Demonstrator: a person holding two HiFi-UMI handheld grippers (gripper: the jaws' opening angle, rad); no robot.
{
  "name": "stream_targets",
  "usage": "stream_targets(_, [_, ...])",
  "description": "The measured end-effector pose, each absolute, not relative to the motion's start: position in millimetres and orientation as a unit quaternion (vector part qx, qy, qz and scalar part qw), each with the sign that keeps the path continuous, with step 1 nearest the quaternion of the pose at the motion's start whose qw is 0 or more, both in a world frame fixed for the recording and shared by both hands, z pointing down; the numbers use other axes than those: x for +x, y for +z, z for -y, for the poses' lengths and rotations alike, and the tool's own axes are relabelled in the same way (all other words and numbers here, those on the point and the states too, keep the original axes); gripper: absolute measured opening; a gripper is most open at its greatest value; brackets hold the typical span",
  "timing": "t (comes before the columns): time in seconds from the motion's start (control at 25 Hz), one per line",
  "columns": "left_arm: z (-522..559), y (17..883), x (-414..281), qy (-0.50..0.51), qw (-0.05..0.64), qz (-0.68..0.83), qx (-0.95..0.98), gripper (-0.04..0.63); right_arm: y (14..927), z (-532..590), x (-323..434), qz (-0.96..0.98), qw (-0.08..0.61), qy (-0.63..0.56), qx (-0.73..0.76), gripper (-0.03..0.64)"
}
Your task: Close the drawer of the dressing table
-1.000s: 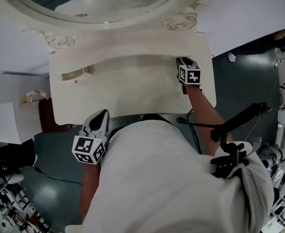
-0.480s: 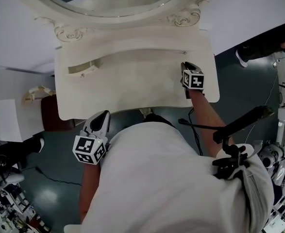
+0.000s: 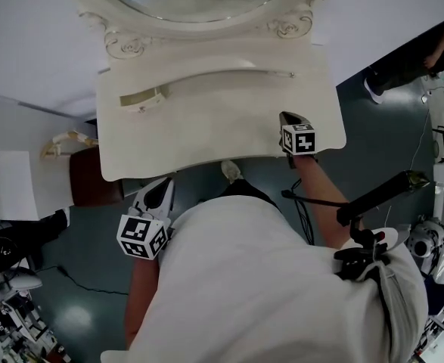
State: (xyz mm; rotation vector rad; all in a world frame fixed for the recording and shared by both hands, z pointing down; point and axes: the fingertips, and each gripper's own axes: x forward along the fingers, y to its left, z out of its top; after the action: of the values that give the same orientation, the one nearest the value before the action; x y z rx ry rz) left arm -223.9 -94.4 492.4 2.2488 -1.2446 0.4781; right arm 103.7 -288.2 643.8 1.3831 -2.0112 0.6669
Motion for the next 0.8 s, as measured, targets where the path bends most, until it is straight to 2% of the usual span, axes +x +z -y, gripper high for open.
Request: stream_targets(0.8, [-9,499,-266,0.169,0.256,0.427,0.851,0.003,588,117,-12,0.815,0.3,0.215,0.446,0.0])
